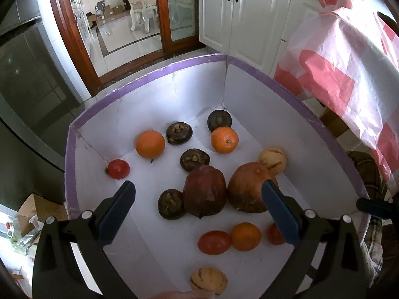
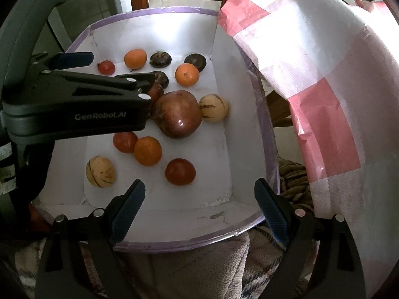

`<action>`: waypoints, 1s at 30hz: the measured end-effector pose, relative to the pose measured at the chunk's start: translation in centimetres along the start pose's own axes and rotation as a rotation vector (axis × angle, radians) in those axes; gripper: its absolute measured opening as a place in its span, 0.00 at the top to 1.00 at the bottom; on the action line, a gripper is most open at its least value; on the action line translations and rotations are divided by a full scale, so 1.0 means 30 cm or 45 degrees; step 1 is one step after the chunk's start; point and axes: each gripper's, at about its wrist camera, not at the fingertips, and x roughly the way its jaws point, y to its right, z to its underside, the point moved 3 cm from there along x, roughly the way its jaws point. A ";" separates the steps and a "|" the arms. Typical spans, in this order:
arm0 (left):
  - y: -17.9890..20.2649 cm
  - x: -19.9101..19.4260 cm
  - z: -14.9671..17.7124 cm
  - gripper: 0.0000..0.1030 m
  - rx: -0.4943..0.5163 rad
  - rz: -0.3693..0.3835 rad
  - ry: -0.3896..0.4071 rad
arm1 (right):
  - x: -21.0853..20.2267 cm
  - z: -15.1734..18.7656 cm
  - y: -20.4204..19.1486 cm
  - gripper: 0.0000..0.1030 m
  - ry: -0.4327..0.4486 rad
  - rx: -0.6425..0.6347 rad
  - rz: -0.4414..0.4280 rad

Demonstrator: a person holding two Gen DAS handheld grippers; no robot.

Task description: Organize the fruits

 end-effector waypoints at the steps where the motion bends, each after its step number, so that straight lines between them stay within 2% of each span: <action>1: -0.001 0.002 0.000 0.02 -0.001 0.001 0.001 | 0.001 0.000 -0.001 0.16 0.000 -0.001 0.000; 30: 0.004 0.018 0.003 0.02 0.023 0.005 -0.036 | 0.002 -0.002 0.000 0.16 0.000 0.003 0.003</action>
